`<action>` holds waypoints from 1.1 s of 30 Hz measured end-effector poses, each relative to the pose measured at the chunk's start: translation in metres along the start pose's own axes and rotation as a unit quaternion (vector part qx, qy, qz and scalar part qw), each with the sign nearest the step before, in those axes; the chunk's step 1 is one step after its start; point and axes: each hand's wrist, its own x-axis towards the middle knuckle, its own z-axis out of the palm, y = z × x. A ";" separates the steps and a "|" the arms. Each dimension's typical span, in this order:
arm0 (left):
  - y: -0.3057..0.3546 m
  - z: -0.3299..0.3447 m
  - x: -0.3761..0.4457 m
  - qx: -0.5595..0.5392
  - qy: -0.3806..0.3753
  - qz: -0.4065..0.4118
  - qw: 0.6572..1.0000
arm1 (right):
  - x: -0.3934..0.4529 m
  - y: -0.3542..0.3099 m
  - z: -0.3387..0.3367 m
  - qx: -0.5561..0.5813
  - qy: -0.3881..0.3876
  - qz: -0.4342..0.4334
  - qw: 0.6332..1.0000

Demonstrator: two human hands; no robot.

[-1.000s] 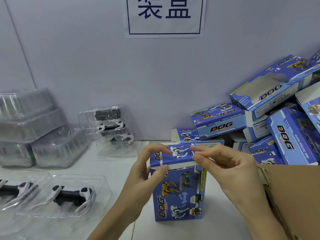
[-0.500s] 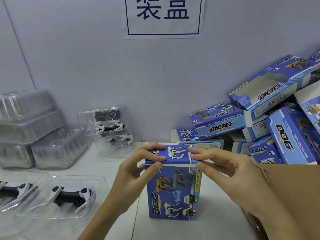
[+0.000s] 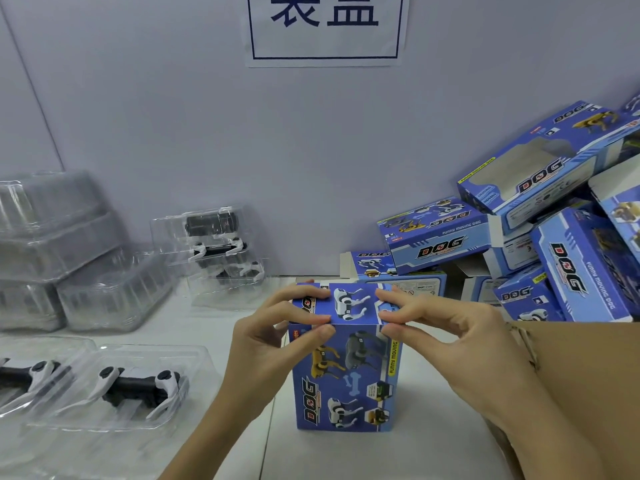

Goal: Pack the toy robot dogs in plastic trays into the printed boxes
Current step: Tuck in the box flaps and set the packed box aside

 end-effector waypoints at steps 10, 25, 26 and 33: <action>0.000 -0.017 0.003 0.066 -0.051 -0.006 0.996 | 0.008 0.016 0.005 0.067 0.059 0.004 0.996; -0.011 -0.030 0.010 -0.199 0.014 -0.008 0.980 | 0.001 0.041 0.021 0.284 -0.200 0.459 0.818; -0.012 -0.032 0.010 -0.203 0.011 -0.011 0.979 | 0.003 0.043 0.024 0.343 -0.168 0.447 0.809; -0.013 -0.022 0.013 -0.171 0.044 -0.168 0.970 | 0.016 0.059 0.027 0.457 0.016 0.316 0.831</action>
